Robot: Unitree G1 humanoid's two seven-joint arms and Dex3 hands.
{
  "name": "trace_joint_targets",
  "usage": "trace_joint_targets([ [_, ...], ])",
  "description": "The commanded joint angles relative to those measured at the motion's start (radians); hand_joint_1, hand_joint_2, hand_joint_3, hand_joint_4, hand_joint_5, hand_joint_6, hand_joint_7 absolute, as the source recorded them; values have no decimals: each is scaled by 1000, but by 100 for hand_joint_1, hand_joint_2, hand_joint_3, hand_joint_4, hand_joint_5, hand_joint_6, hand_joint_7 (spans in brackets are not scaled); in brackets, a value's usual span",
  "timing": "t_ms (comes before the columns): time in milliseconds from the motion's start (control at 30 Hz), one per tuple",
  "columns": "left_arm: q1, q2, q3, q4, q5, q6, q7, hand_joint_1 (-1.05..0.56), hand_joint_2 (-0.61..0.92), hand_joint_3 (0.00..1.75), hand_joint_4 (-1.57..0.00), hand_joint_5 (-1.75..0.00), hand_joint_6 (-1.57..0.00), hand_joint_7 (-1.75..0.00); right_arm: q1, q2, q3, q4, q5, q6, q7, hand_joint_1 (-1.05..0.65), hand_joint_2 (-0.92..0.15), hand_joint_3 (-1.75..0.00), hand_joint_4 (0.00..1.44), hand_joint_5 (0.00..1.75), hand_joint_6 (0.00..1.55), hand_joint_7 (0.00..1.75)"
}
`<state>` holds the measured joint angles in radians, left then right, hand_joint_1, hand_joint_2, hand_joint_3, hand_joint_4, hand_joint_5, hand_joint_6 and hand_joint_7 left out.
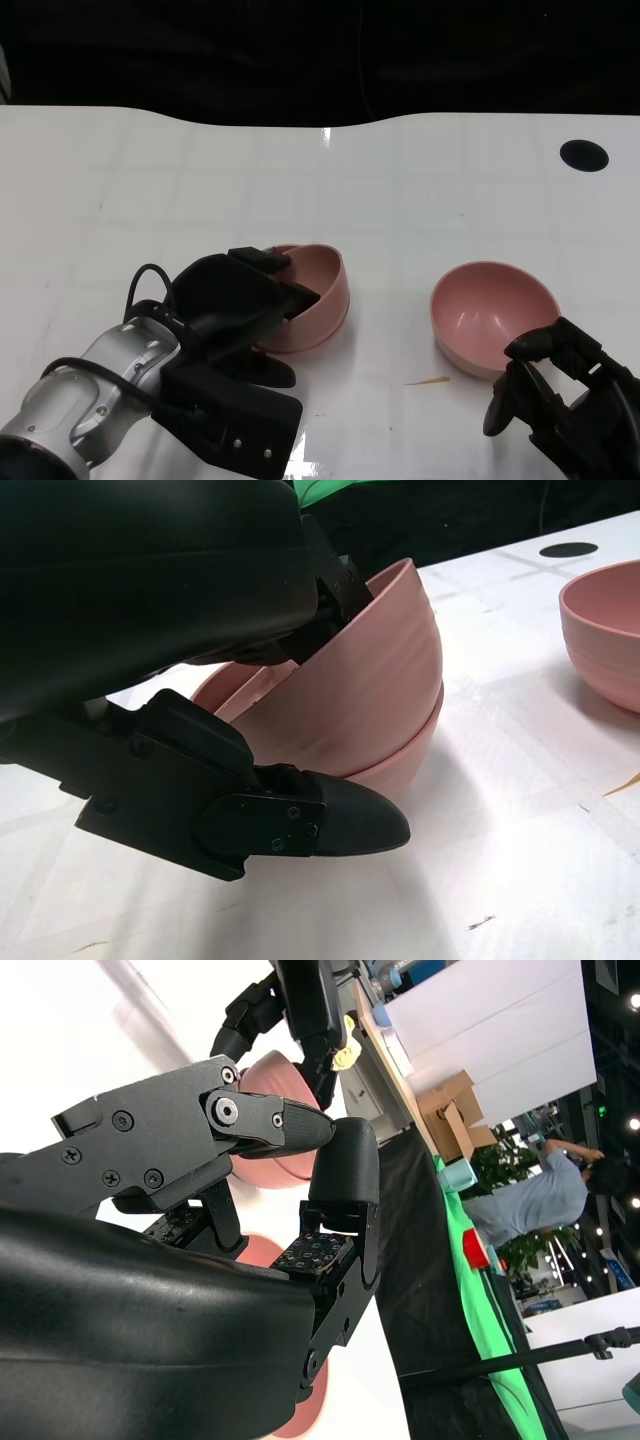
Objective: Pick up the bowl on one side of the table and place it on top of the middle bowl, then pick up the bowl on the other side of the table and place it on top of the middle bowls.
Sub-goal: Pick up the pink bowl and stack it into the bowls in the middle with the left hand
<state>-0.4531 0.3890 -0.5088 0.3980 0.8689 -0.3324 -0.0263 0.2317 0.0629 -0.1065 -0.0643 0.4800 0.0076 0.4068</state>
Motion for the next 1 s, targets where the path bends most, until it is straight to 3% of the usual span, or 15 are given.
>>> trace_joint_targets([
  [33,-8,10,-5,13,-3,-5,7,-83,92,47,-22,-1,-52,0,-2,-11,-13,3,15,-5,9,-14,-79,-58,82,163,81,126],
  [800,-3,5,-5,21,14,-15,143,-85,92,50,-21,0,-53,0,-6,-11,-22,13,4,-14,10,-14,-81,-53,83,163,81,126],
  [1000,1,12,7,-34,13,-1,130,-86,92,53,-18,0,-51,0,-7,-14,-24,8,6,1,8,-14,-82,-52,83,163,81,126],
])
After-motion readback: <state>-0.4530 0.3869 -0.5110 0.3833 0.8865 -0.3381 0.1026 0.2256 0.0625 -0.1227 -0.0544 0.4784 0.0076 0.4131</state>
